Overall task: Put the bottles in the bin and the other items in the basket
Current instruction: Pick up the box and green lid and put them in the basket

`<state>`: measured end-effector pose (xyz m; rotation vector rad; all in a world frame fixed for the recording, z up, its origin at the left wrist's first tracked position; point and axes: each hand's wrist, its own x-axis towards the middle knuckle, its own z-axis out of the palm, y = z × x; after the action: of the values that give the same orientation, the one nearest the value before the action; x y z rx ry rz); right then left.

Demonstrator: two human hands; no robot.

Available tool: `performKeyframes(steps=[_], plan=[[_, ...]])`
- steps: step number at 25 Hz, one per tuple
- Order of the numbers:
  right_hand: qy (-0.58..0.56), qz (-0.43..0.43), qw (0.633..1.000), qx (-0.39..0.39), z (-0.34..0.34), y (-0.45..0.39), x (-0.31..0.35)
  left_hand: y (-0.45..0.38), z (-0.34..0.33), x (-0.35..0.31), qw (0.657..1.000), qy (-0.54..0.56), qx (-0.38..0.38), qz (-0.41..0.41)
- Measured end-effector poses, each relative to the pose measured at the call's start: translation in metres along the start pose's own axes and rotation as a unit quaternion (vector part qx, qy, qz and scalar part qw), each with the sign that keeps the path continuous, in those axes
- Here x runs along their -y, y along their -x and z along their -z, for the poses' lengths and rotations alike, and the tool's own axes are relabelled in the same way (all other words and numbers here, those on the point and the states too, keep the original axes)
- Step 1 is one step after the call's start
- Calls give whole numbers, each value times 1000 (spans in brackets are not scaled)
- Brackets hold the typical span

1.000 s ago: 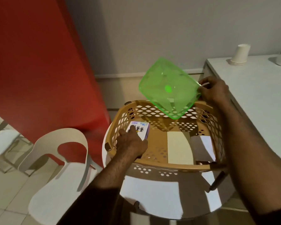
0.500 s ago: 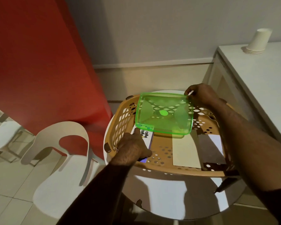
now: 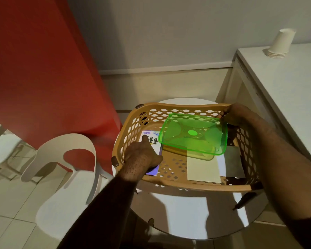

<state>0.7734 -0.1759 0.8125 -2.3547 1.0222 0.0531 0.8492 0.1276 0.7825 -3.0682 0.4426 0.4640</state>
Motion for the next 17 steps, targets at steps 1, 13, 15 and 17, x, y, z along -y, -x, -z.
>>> performKeyframes(steps=[1,13,15,17], plan=[[-6,-3,1000,4,3,2,0,-2,3,2,1000,-2,-19,-4],[-252,15,967,-23,63,53,19,14,-11,-29,996,13,66,-60],[-305,22,950,-58,68,59,29,18,-11,-37,995,20,69,-74],[-353,24,934,-50,64,64,37,21,-11,-41,994,30,60,-82]])
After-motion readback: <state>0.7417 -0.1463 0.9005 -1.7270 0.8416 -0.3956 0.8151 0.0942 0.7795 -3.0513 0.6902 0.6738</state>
